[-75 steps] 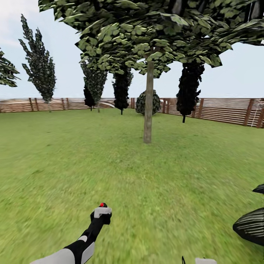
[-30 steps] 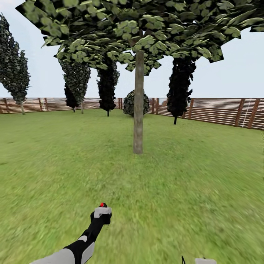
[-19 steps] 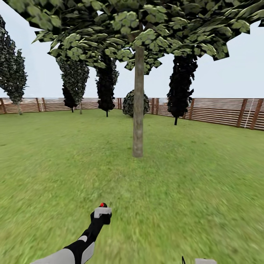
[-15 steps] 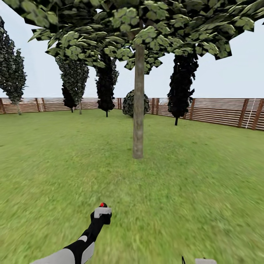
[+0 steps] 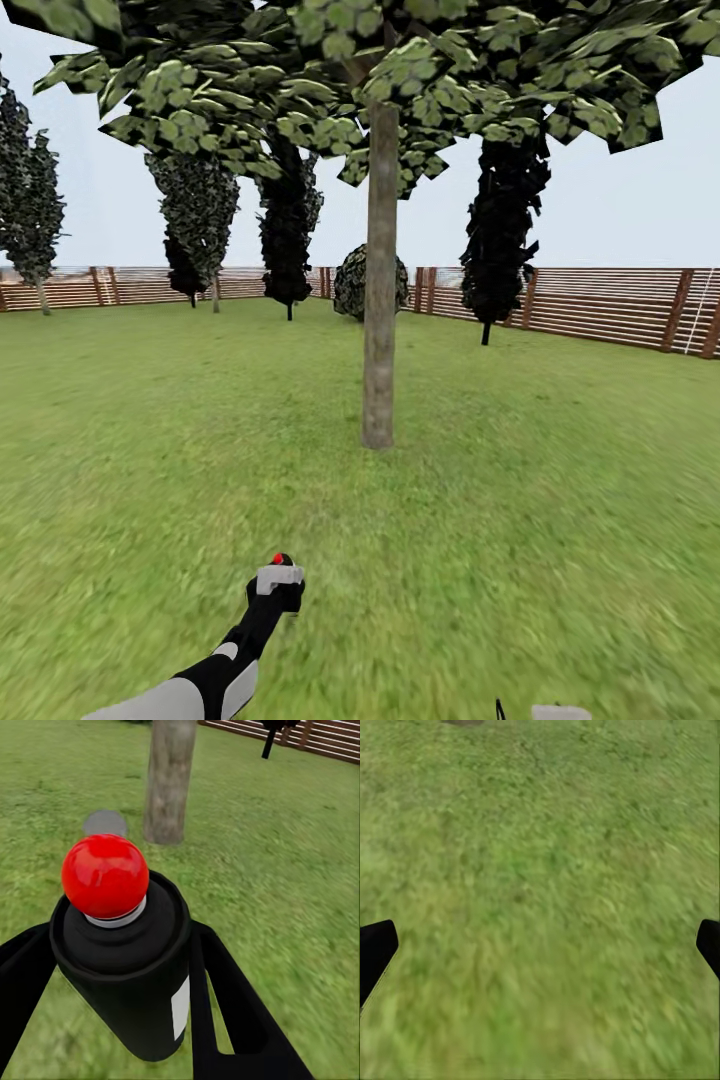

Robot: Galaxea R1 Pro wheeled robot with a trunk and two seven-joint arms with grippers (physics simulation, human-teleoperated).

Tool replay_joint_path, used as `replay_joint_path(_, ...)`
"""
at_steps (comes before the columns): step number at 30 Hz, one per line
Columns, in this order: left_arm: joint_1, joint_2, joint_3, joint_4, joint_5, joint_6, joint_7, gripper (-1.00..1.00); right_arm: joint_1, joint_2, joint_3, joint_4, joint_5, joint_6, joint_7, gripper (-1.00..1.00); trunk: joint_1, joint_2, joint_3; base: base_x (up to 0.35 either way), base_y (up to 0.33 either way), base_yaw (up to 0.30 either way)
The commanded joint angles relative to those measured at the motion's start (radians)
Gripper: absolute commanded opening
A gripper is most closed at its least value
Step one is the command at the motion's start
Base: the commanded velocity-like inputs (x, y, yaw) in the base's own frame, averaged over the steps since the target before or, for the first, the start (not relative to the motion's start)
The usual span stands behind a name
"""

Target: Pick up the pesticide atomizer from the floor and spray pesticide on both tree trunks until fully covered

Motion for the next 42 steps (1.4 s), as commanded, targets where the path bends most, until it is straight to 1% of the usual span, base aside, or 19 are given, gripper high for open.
replay_joint_path(1,-0.001,0.0,0.003,0.001,0.003,-0.002,-0.006,-1.0,-0.001,-0.001,0.009,0.0,-0.01,-0.003,-0.004,1.0,0.001,-0.001,-0.001,0.7,0.0,0.0)
replay_joint_path(6,-0.001,0.0,0.003,0.001,0.003,-0.002,-0.006,-1.0,-0.001,-0.001,0.009,0.0,-0.01,-0.003,-0.004,1.0,0.001,-0.001,-0.002,0.7,0.0,0.0)
replay_joint_path(16,-0.001,0.0,0.003,0.001,0.003,-0.002,-0.006,-1.0,-0.001,0.0,0.009,0.0,-0.01,-0.003,-0.004,1.0,0.001,-0.001,-0.016,0.7,0.0,0.0)
replay_joint_path(22,-0.001,0.0,0.003,0.001,0.003,-0.002,-0.006,-1.0,-0.001,0.0,0.009,-0.001,-0.01,-0.003,-0.004,1.0,0.001,-0.001,-0.019,0.7,0.0,0.0)
replay_joint_path(27,-0.001,0.0,0.003,0.001,0.003,-0.003,-0.006,-1.0,-0.001,0.0,0.009,-0.001,-0.01,-0.003,-0.004,1.0,0.001,-0.001,-0.02,0.344,0.0,0.0)
replay_joint_path(30,-0.001,0.0,0.004,0.001,0.005,-0.004,-0.006,-1.0,-0.001,0.0,0.009,-0.002,-0.01,-0.003,-0.004,1.0,0.001,-0.001,-0.02,0.188,0.0,0.0)
replay_joint_path(37,-0.001,0.0,0.006,-0.003,0.007,-0.007,-0.006,-1.0,-0.001,-0.002,0.008,-0.006,-0.01,-0.005,-0.005,1.0,0.001,-0.001,-0.02,0.036,0.0,0.0)
replay_joint_path(38,-0.001,0.005,0.007,-0.005,0.008,-0.007,-0.006,-1.0,0.0,-0.004,0.006,-0.006,-0.009,-0.006,-0.008,1.0,0.001,-0.001,-0.02,0.0,0.0,0.0)
replay_joint_path(42,-0.001,0.007,0.005,-0.005,0.007,-0.006,-0.006,-1.0,0.0,-0.008,0.006,-0.006,-0.008,-0.005,-0.009,1.0,0.001,-0.001,-0.02,0.0,0.0,0.0)
